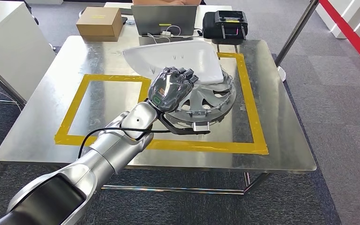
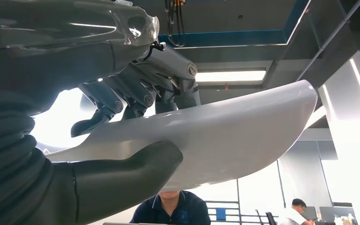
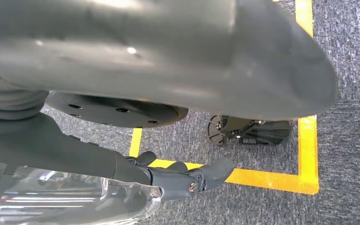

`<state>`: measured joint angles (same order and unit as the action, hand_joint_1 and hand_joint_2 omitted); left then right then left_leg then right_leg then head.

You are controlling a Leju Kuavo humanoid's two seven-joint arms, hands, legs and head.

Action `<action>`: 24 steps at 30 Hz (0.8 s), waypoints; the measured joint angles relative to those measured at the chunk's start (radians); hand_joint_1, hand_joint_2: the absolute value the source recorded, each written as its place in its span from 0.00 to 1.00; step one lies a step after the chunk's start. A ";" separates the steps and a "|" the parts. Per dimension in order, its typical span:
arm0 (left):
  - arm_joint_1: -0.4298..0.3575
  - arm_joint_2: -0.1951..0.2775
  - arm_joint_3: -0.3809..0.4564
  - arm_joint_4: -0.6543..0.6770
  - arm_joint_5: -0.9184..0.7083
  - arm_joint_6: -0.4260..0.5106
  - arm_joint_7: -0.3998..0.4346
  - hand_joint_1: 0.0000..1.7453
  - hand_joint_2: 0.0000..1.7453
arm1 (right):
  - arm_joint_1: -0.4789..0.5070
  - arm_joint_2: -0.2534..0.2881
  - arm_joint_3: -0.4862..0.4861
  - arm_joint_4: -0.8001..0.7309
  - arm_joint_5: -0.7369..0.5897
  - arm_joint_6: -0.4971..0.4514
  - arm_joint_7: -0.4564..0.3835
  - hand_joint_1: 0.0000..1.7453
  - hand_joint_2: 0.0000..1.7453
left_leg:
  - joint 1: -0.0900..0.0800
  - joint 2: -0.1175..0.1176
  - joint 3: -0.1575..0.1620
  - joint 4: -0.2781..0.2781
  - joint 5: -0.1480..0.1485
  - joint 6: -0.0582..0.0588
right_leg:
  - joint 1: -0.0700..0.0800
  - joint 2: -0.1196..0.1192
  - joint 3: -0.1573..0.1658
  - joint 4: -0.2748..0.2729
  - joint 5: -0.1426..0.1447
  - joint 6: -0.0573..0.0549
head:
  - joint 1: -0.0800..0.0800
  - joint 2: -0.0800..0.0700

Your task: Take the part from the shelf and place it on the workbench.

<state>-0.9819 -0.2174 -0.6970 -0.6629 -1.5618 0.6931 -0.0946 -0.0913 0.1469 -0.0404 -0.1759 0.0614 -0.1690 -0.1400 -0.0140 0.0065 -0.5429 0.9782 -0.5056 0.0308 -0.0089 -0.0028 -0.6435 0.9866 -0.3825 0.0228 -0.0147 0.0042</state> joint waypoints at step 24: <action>0.000 0.000 0.000 0.000 0.000 0.000 0.000 1.00 1.00 | 0.000 0.000 0.000 0.000 0.000 0.000 0.000 0.00 0.00 | 0.000 0.000 0.000 0.000 0.000 0.000 | 0.000 0.000 0.000 0.000 0.000 0.000 | 0.000 0.000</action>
<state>-0.9819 -0.2174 -0.6970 -0.6628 -1.5618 0.6931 -0.0946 -0.0913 0.1469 -0.0404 -0.1759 0.0614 -0.1690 -0.1400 -0.0140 0.0065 -0.5430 0.9782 -0.5055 0.0307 -0.0089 -0.0028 -0.6435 0.9866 -0.3825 0.0228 -0.0147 0.0042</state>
